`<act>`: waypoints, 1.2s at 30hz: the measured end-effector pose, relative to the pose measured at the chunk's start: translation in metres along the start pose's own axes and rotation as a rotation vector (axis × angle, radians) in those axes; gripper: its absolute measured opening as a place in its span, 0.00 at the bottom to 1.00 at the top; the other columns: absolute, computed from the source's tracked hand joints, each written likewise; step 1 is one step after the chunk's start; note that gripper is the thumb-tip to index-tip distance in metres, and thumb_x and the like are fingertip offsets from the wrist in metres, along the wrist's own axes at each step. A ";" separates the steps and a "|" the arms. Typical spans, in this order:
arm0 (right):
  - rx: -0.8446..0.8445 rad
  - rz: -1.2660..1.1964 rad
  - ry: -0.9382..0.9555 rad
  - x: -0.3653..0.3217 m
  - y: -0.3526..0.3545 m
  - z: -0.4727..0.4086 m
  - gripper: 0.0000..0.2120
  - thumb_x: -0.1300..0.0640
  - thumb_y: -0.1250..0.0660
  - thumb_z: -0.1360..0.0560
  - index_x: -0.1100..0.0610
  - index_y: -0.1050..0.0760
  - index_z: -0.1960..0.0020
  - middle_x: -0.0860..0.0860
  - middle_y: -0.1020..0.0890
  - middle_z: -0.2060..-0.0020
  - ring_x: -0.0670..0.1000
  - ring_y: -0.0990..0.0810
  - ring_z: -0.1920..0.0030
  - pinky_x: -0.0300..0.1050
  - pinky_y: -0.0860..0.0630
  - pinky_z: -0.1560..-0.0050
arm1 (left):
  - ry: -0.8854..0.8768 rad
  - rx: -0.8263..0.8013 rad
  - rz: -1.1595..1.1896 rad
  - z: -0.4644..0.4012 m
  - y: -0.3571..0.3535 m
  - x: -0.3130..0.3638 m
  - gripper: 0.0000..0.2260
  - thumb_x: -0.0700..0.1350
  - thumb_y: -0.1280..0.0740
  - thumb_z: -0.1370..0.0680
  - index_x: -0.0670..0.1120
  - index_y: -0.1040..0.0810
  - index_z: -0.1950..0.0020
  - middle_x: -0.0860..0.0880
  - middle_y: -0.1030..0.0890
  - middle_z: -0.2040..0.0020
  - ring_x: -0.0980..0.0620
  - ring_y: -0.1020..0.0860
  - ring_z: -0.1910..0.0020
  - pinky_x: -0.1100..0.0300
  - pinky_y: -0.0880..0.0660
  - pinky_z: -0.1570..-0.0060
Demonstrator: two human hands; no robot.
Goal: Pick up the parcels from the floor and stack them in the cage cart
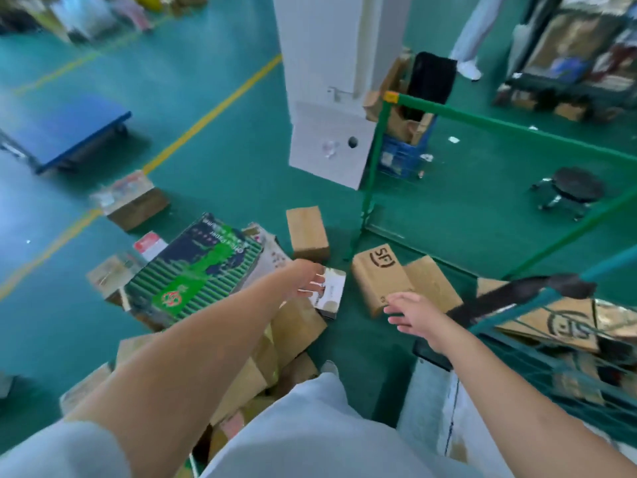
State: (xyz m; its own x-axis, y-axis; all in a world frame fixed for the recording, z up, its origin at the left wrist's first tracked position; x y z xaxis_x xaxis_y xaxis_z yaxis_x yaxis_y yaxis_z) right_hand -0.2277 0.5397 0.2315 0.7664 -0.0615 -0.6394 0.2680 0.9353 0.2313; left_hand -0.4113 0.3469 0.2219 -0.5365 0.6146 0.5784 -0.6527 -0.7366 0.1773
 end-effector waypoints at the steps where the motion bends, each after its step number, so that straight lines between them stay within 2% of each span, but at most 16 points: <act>1: -0.017 0.026 -0.002 -0.008 -0.007 -0.006 0.09 0.52 0.39 0.15 0.52 0.22 0.40 0.53 0.16 0.43 0.53 0.17 0.47 0.47 0.22 0.44 | 0.019 0.011 0.024 -0.004 0.011 -0.006 0.09 0.45 0.40 0.15 0.43 0.23 0.41 0.47 0.19 0.51 0.50 0.21 0.58 0.57 0.23 0.51; 2: -0.030 0.052 -0.003 -0.015 -0.013 -0.011 0.09 0.52 0.39 0.15 0.52 0.22 0.41 0.52 0.16 0.43 0.53 0.17 0.46 0.47 0.22 0.43 | 0.034 0.027 0.041 -0.006 0.020 -0.010 0.10 0.45 0.41 0.15 0.43 0.22 0.40 0.46 0.19 0.48 0.50 0.21 0.57 0.57 0.22 0.51; 4: -0.047 0.094 0.001 -0.031 -0.024 -0.019 0.09 0.52 0.40 0.15 0.52 0.22 0.41 0.52 0.16 0.44 0.54 0.17 0.43 0.48 0.21 0.43 | 0.054 0.057 0.093 -0.010 0.038 -0.016 0.11 0.45 0.40 0.15 0.43 0.23 0.38 0.46 0.19 0.46 0.51 0.22 0.58 0.59 0.23 0.58; 6: -0.060 0.133 -0.006 -0.048 -0.036 -0.029 0.10 0.52 0.40 0.14 0.52 0.22 0.40 0.52 0.17 0.44 0.55 0.18 0.41 0.48 0.21 0.44 | 0.074 0.056 0.153 -0.014 0.055 -0.021 0.10 0.45 0.40 0.15 0.43 0.23 0.39 0.46 0.20 0.47 0.51 0.22 0.60 0.63 0.24 0.64; 8: -0.080 0.173 -0.001 -0.062 -0.049 -0.038 0.10 0.52 0.40 0.15 0.52 0.22 0.39 0.52 0.17 0.44 0.55 0.17 0.42 0.48 0.21 0.44 | 0.077 0.054 0.205 -0.019 0.069 -0.024 0.08 0.44 0.39 0.15 0.43 0.23 0.39 0.46 0.20 0.48 0.52 0.23 0.60 0.63 0.25 0.65; 11: -0.111 0.276 0.019 -0.088 -0.070 -0.055 0.10 0.52 0.40 0.15 0.52 0.23 0.39 0.52 0.17 0.44 0.55 0.17 0.42 0.49 0.20 0.42 | 0.068 0.085 0.310 -0.031 0.091 -0.028 0.11 0.45 0.39 0.15 0.42 0.24 0.35 0.45 0.19 0.43 0.50 0.21 0.55 0.60 0.24 0.61; 14: -0.156 0.384 0.036 -0.119 -0.095 -0.066 0.11 0.52 0.40 0.14 0.53 0.23 0.37 0.53 0.17 0.44 0.55 0.18 0.41 0.50 0.21 0.40 | 0.068 0.125 0.416 -0.039 0.111 -0.037 0.12 0.46 0.39 0.15 0.43 0.24 0.34 0.45 0.18 0.41 0.48 0.20 0.50 0.55 0.22 0.48; 18: -0.221 0.465 0.078 -0.155 -0.126 -0.082 0.12 0.51 0.40 0.14 0.55 0.23 0.36 0.54 0.17 0.43 0.52 0.19 0.49 0.45 0.22 0.46 | 0.076 0.193 0.492 -0.043 0.141 -0.052 0.13 0.47 0.38 0.15 0.42 0.24 0.34 0.44 0.18 0.41 0.48 0.21 0.53 0.53 0.22 0.44; 22: -0.291 0.546 0.101 -0.178 -0.157 -0.094 0.12 0.52 0.41 0.14 0.55 0.22 0.38 0.53 0.17 0.44 0.52 0.18 0.46 0.46 0.21 0.46 | 0.086 0.278 0.559 -0.036 0.172 -0.065 0.13 0.45 0.37 0.15 0.40 0.24 0.35 0.43 0.18 0.40 0.47 0.21 0.53 0.49 0.22 0.39; 24: -0.325 0.571 0.108 -0.186 -0.171 -0.100 0.12 0.52 0.41 0.14 0.56 0.23 0.38 0.54 0.17 0.44 0.53 0.18 0.47 0.48 0.21 0.43 | 0.092 0.319 0.585 -0.031 0.187 -0.069 0.12 0.45 0.37 0.16 0.40 0.24 0.35 0.43 0.18 0.39 0.47 0.20 0.53 0.49 0.21 0.39; 28: -0.441 0.642 0.122 -0.199 -0.203 -0.117 0.12 0.51 0.40 0.14 0.55 0.23 0.37 0.54 0.17 0.43 0.53 0.18 0.45 0.49 0.21 0.41 | 0.122 0.401 0.653 -0.017 0.216 -0.079 0.13 0.44 0.39 0.15 0.41 0.24 0.33 0.45 0.18 0.39 0.49 0.21 0.51 0.58 0.22 0.55; 31: -0.519 0.688 0.129 -0.208 -0.222 -0.133 0.11 0.51 0.40 0.14 0.54 0.24 0.37 0.54 0.17 0.43 0.54 0.18 0.43 0.50 0.22 0.41 | 0.157 0.479 0.695 -0.012 0.234 -0.089 0.12 0.45 0.38 0.15 0.42 0.24 0.34 0.46 0.18 0.40 0.50 0.20 0.51 0.56 0.22 0.50; 34: -0.576 0.719 0.137 -0.216 -0.237 -0.151 0.10 0.52 0.39 0.14 0.54 0.24 0.37 0.54 0.17 0.44 0.53 0.19 0.46 0.47 0.22 0.46 | 0.174 0.562 0.703 -0.004 0.245 -0.096 0.13 0.46 0.37 0.15 0.42 0.25 0.33 0.44 0.18 0.40 0.50 0.22 0.54 0.57 0.23 0.55; 36: -0.611 0.749 0.138 -0.223 -0.245 -0.161 0.10 0.53 0.39 0.14 0.55 0.23 0.37 0.54 0.16 0.45 0.55 0.18 0.44 0.49 0.22 0.43 | 0.185 0.613 0.721 0.002 0.248 -0.099 0.12 0.45 0.37 0.15 0.42 0.25 0.34 0.44 0.18 0.40 0.50 0.22 0.54 0.55 0.23 0.50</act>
State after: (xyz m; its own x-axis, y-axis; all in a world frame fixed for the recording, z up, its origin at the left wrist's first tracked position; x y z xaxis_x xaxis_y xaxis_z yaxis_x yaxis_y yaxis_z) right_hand -0.5583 0.3801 0.1988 0.5293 0.6272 -0.5713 -0.6391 0.7377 0.2178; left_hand -0.5190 0.1023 0.2107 -0.8092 -0.0470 0.5857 0.2312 -0.9419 0.2438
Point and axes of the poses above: each hand's wrist, its own z-axis away from the middle knuckle, its own y-axis out of the back of the hand, x = y × z, the point moved 5 cm from there along -z, towards the middle knuckle
